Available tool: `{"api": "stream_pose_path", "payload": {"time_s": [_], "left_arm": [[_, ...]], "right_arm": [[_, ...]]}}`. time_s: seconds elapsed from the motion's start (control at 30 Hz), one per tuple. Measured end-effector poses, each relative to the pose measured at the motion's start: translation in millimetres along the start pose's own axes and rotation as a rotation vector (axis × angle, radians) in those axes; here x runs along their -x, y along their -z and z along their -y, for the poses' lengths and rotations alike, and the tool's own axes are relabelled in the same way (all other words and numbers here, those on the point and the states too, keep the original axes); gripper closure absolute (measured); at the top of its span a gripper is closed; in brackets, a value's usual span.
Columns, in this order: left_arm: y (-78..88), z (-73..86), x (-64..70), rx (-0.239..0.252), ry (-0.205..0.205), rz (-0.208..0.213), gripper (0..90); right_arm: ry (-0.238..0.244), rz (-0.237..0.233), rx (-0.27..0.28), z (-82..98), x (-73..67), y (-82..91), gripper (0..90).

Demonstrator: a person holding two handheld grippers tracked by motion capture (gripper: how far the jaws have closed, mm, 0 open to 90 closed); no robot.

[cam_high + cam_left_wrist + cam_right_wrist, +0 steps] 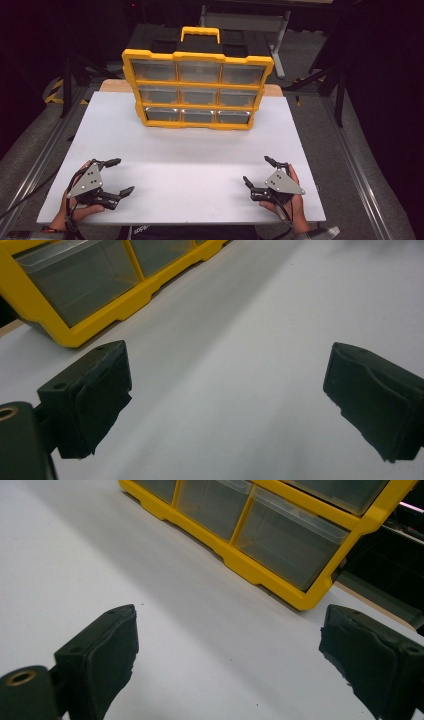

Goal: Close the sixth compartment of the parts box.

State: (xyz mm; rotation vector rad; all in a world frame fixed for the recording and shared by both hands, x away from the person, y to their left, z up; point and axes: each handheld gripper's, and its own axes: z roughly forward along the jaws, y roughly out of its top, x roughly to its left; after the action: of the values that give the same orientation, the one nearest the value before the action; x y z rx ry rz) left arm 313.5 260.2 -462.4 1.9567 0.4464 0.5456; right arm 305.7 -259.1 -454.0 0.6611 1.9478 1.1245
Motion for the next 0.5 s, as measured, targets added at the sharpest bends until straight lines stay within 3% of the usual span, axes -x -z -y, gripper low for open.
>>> {"api": "stream_pose_path", "payload": {"time_s": [0.5], "left_arm": [[-0.2,0.6,-0.4,-0.001,0.002,-0.002,6.2]], "right_arm": [[-0.014,0.0,0.002,-0.8,-0.5,0.1,9.5]]}}
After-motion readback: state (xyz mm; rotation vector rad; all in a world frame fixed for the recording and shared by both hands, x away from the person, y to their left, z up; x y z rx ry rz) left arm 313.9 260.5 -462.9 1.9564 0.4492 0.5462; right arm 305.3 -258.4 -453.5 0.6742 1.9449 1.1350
